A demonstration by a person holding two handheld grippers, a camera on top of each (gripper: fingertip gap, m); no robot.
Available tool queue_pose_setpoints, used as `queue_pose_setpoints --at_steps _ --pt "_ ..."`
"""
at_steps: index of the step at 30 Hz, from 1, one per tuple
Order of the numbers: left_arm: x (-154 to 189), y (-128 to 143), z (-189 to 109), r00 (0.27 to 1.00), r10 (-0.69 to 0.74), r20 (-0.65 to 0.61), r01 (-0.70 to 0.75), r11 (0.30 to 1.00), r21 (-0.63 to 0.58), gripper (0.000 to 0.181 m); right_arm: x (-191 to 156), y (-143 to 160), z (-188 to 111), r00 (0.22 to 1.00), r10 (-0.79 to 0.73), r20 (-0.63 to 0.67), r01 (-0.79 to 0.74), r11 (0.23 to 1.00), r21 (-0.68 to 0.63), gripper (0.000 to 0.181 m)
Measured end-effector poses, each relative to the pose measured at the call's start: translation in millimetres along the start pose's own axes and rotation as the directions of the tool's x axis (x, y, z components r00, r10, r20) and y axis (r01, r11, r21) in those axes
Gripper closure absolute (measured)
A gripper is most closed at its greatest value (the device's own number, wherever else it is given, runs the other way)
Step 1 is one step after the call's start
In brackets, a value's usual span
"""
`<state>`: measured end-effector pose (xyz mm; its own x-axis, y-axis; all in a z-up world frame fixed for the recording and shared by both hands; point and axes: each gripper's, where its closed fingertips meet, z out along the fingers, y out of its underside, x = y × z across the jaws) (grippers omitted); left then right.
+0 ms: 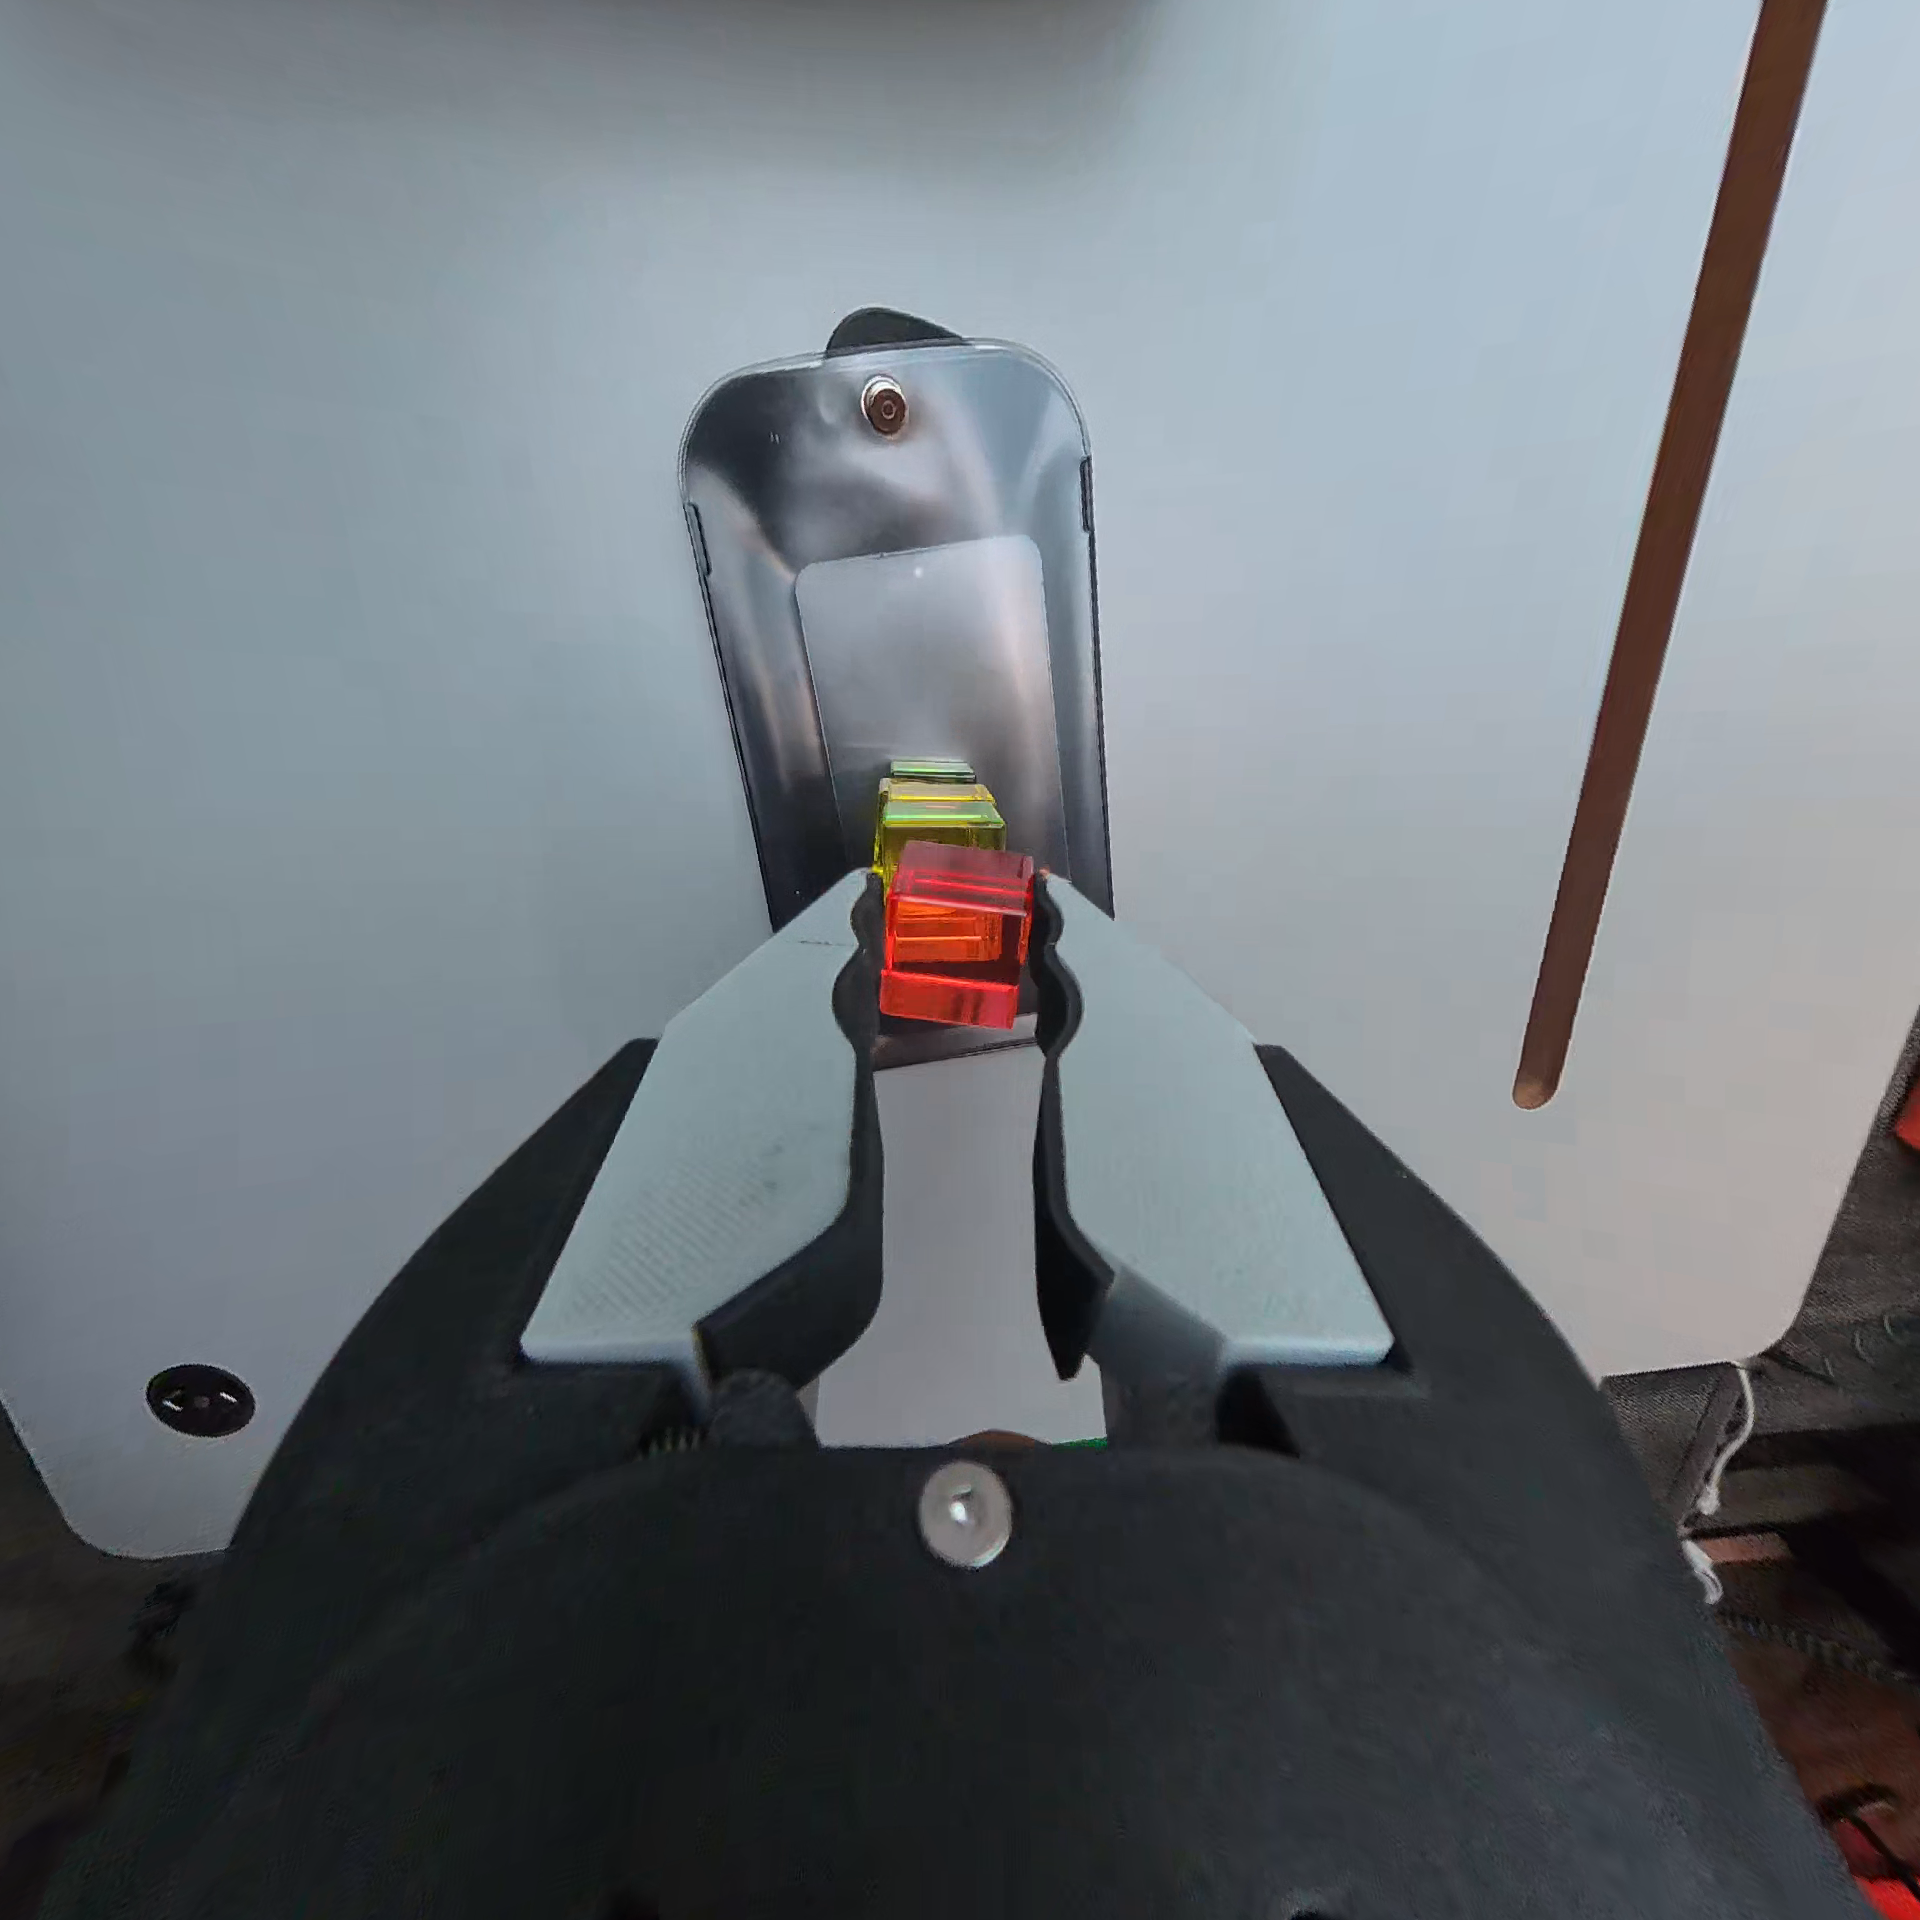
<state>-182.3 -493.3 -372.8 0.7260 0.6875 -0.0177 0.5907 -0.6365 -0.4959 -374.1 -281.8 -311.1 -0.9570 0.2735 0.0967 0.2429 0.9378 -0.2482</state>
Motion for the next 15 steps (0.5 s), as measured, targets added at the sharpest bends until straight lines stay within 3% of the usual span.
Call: queue_pose_setpoints --at_steps 1,8,15 --pt "-4 6 -1 1.000 -0.013 0.009 0.013 1.000 -0.007 0.129 -1 1 2 1.000 -0.007 0.003 0.007 1.000 -0.006 0.158" --pt "-25 29 -5 0.997 -0.059 0.046 0.061 0.997 -0.041 0.129 -2 -3 6 1.000 -0.001 0.019 0.000 1.000 0.021 0.158" --pt "-27 29 -2 0.997 -0.057 0.044 0.059 0.997 -0.045 0.130 -3 -12 3 1.000 0.010 0.019 -0.011 0.998 0.055 0.158"
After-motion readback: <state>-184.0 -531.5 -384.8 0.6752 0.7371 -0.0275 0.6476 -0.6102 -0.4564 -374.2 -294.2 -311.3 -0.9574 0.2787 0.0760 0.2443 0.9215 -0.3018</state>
